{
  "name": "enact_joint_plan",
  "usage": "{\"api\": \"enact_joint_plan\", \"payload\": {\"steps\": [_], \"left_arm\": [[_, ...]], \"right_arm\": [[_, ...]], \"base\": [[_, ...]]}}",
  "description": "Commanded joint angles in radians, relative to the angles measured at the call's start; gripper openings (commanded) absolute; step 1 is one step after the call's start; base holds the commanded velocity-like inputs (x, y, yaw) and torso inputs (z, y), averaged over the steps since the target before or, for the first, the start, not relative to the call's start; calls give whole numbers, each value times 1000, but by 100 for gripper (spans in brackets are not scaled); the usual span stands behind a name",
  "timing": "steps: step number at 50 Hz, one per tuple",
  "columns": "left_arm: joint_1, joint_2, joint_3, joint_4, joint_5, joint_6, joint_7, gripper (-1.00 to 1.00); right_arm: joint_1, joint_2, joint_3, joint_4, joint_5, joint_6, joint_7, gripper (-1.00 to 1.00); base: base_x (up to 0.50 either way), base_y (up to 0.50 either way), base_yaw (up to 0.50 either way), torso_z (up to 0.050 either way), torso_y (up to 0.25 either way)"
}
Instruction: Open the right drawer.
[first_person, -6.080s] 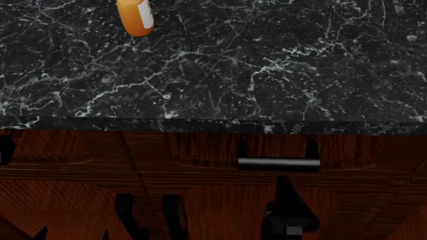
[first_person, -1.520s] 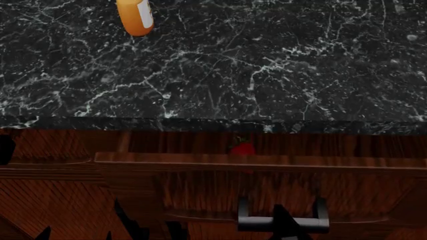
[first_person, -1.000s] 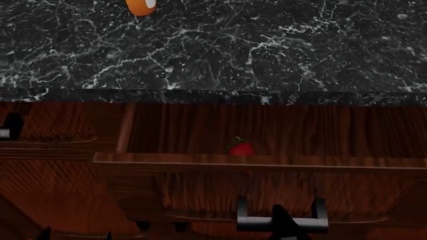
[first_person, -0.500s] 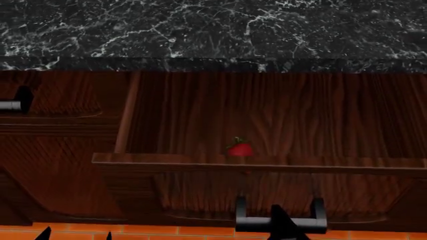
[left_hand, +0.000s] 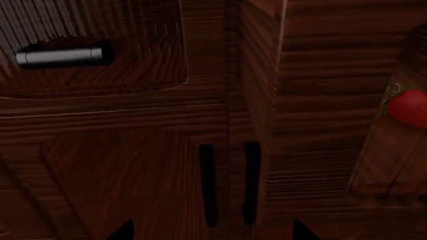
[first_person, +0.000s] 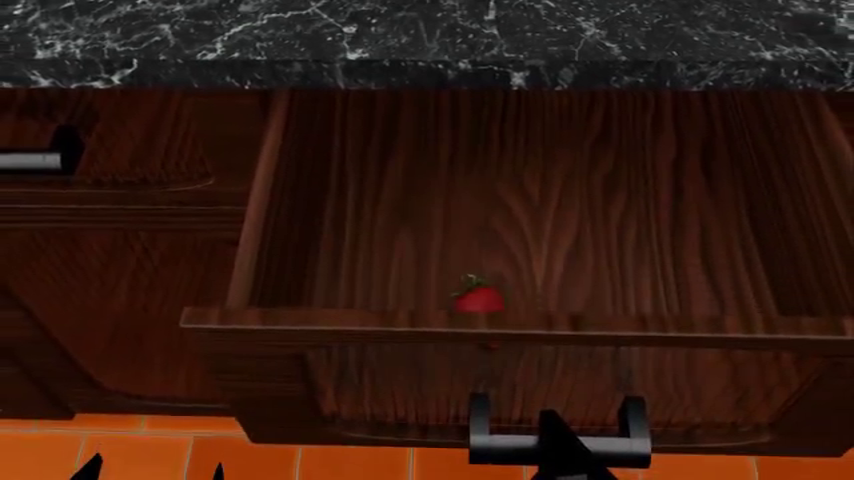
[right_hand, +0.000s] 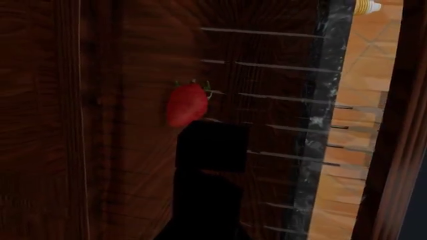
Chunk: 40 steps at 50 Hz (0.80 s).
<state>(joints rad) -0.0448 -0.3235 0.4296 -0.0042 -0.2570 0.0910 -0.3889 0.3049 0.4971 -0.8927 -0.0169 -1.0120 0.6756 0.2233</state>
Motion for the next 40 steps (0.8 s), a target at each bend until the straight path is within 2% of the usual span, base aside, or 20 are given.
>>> {"api": "enact_joint_plan", "payload": {"steps": [1,40], "left_arm": [[-1,17,-23,-8,2,4,30,100],[-6,13,-14,-15,-3,11,22,100]], "right_arm": [[8,-55,-66,-75,-173,15,24,-100],[16,-53,-71,-81,-185,15,13,-100]], "base": [[-184,1,0,0,0],[-181,1,0,1,1]]}}
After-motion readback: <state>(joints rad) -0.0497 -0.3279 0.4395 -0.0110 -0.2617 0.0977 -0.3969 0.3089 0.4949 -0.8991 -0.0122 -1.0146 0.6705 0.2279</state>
